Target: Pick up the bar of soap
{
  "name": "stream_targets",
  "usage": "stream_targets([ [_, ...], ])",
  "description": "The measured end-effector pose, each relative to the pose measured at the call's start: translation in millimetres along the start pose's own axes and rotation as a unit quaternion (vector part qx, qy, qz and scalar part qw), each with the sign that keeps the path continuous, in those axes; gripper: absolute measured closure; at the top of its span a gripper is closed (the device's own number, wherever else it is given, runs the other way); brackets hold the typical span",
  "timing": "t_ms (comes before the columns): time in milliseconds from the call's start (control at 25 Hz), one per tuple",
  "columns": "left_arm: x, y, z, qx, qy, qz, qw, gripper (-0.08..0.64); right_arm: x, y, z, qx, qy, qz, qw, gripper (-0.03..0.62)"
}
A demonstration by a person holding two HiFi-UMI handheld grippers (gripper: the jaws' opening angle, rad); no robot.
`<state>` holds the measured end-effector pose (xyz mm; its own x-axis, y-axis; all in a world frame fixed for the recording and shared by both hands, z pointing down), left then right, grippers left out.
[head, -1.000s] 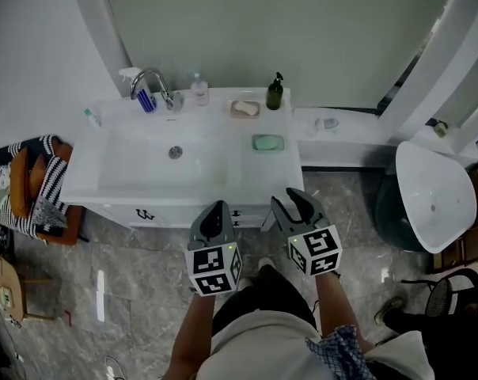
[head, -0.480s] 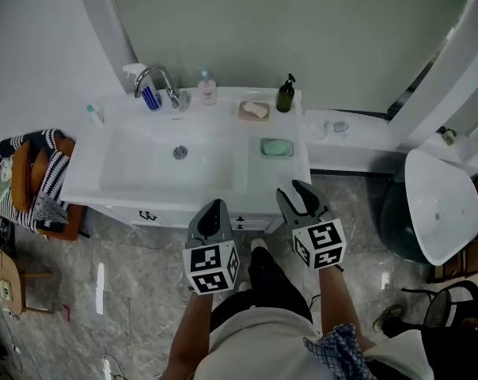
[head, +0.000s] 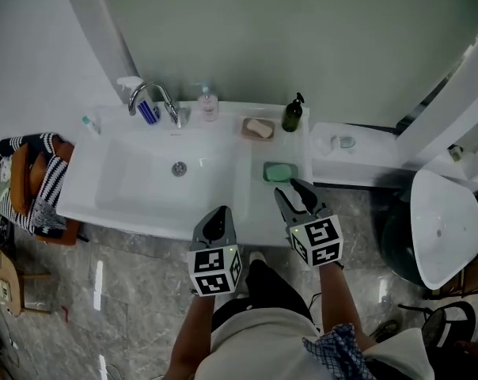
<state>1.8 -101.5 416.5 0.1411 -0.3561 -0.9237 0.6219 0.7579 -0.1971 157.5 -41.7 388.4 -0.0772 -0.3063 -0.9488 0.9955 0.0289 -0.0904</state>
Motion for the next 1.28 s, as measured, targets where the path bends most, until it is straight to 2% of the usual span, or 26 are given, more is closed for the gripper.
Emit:
stream_targets([
  [400, 12.8, -6.2, 65.0, 0.019, -0.014, -0.015, 0.9996, 0.555, 30.8, 45.8, 78.0, 0.052, -0.009, -0.059, 0.997, 0.439],
  [560, 12.5, -9.4, 81.9, 0.026, -0.023, -0.020, 0.9992, 0.554, 30.2, 59.7, 108.3, 0.076, -0.042, -0.073, 0.994, 0.434],
  [720, 11.5, -15.6, 96.4, 0.025, -0.031, -0.033, 0.9987, 0.554, 21.9, 65.0, 135.4, 0.118, -0.100, -0.092, 0.984, 0.434],
  [920, 9.1, -24.3, 109.1, 0.032, -0.038, -0.046, 0.9977, 0.554, 11.5, 68.6, 168.8, 0.169, -0.133, -0.124, 0.969, 0.428],
  [1160, 4.9, -27.6, 122.5, 0.031, -0.044, -0.051, 0.9972, 0.554, 1.7, 90.7, 215.7, 0.168, -0.150, -0.123, 0.966, 0.396],
  [1280, 3.3, -30.6, 127.6, 0.037, -0.047, -0.054, 0.9968, 0.555, -10.0, 102.1, 236.3, 0.172, -0.172, -0.136, 0.960, 0.377],
])
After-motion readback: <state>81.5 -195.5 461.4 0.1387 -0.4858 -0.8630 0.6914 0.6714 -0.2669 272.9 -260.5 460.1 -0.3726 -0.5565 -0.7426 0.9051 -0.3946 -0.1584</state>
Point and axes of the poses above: the fingertips, and each gripper's own axes: z forward along the fingers, y to its right, x out of its top, the point moved 4 cm from there along -z, backward along the fingers, and after that the axes turned 2 degrees about y, right-handed, at the moved point
